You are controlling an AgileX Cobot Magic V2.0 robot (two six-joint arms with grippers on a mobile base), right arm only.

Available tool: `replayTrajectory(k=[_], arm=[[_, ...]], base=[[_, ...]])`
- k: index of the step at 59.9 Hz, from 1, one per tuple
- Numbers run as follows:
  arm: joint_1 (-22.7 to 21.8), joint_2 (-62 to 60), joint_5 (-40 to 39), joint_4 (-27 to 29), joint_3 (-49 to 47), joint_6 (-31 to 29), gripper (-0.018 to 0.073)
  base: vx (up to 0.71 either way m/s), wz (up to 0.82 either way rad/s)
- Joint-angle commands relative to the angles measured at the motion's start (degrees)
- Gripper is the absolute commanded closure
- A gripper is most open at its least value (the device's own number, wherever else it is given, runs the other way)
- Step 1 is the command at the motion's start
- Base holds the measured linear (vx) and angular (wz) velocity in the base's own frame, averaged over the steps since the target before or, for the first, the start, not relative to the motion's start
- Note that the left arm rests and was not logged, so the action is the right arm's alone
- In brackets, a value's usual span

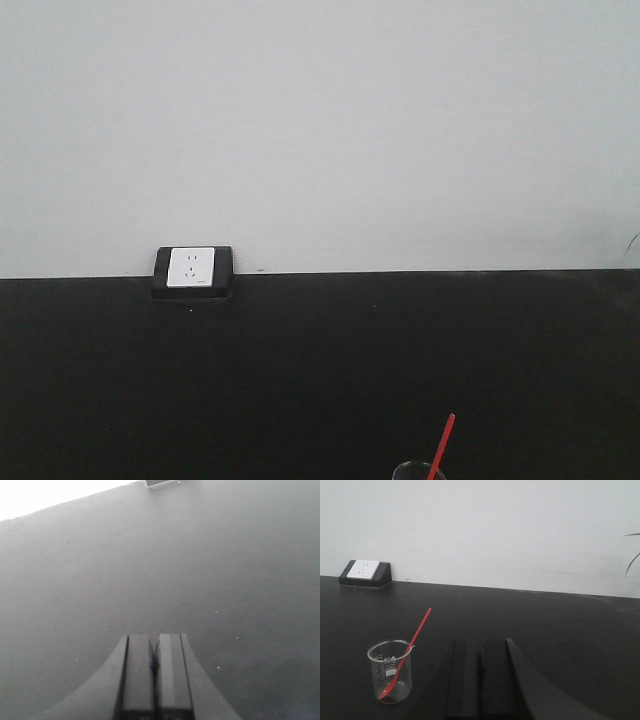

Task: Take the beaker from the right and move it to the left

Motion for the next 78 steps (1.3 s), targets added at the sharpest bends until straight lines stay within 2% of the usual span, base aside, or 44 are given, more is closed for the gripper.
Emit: replayTrajectory(k=[1, 3, 14, 22, 32, 51, 58, 67, 78], arm=[[-0.2, -0.8, -5.1, -0.5, 0.5, -0.4, 0.0563], [-0.2, -0.8, -6.9, -0.5, -0.9, -0.4, 0.0563], [-0.2, 2.7, -6.2, -1.6, -11.4, -0.8, 0.0563], [-0.2, 12.3, -5.8, -3.2, -21.1, -3.2, 0.0563], [-0.2, 23.4, -7.9, -2.3, -28.6, -3.2, 0.0563], [-0.2, 36.3, -13.8, -1.1, -30.8, -2.9, 0.0533], [-0.1, 38.4, -14.4, -1.1, -30.8, -1.7, 0.0473], [-0.1, 40.3, -15.4, -1.1, -30.8, 1.1, 0.0328], [-0.1, 43.5, -17.5, -1.1, -30.8, 1.9, 0.0041]], base=[[0.00, 0.00], [0.00, 0.00], [0.00, 0.00], [0.00, 0.00], [0.00, 0.00], [0.00, 0.00], [0.00, 0.00], [0.00, 0.00], [0.00, 0.00]])
